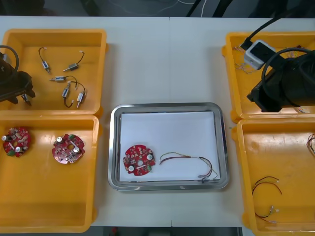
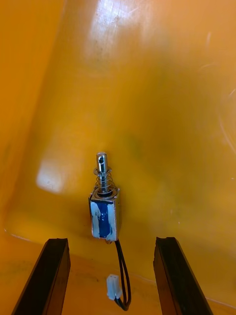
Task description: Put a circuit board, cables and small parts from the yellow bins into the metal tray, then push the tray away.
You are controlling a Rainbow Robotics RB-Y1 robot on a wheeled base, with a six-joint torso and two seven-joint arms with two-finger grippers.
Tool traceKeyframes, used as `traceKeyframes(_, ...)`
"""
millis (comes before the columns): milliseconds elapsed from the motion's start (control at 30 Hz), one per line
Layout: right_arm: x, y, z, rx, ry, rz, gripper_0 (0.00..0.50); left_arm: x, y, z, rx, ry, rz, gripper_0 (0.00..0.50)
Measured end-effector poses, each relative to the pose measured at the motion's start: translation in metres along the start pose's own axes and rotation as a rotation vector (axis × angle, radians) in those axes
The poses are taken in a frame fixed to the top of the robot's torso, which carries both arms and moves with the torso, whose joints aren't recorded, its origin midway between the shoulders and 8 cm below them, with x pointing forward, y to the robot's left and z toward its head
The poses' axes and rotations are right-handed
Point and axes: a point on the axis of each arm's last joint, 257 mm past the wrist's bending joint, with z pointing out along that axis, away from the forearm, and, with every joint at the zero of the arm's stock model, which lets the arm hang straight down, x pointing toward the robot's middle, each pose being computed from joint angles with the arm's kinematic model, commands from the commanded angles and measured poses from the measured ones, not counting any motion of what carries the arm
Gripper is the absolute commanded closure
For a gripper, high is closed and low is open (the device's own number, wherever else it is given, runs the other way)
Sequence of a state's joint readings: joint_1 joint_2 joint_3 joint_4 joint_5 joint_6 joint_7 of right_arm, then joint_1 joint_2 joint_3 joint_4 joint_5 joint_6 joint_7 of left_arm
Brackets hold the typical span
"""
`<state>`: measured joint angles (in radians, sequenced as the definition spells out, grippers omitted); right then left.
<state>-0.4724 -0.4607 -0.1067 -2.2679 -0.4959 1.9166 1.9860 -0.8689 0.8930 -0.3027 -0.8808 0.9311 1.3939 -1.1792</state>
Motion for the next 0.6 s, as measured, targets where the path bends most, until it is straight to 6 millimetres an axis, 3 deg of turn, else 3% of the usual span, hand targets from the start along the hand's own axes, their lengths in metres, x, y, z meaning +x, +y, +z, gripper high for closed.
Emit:
traceKeyframes(233, 0.019, -0.042, -0.012, 0.085, 0.022, 0.087, 0.000, -0.004, 0.000, 0.008, -0.004, -0.025, 0.005, 0.000)
traceKeyframes(600, 0.068, -0.095, -0.010, 0.142, 0.124, 0.269, 0.000, -0.001, 0.003, 0.012, -0.013, -0.017, 0.003, 0.000)
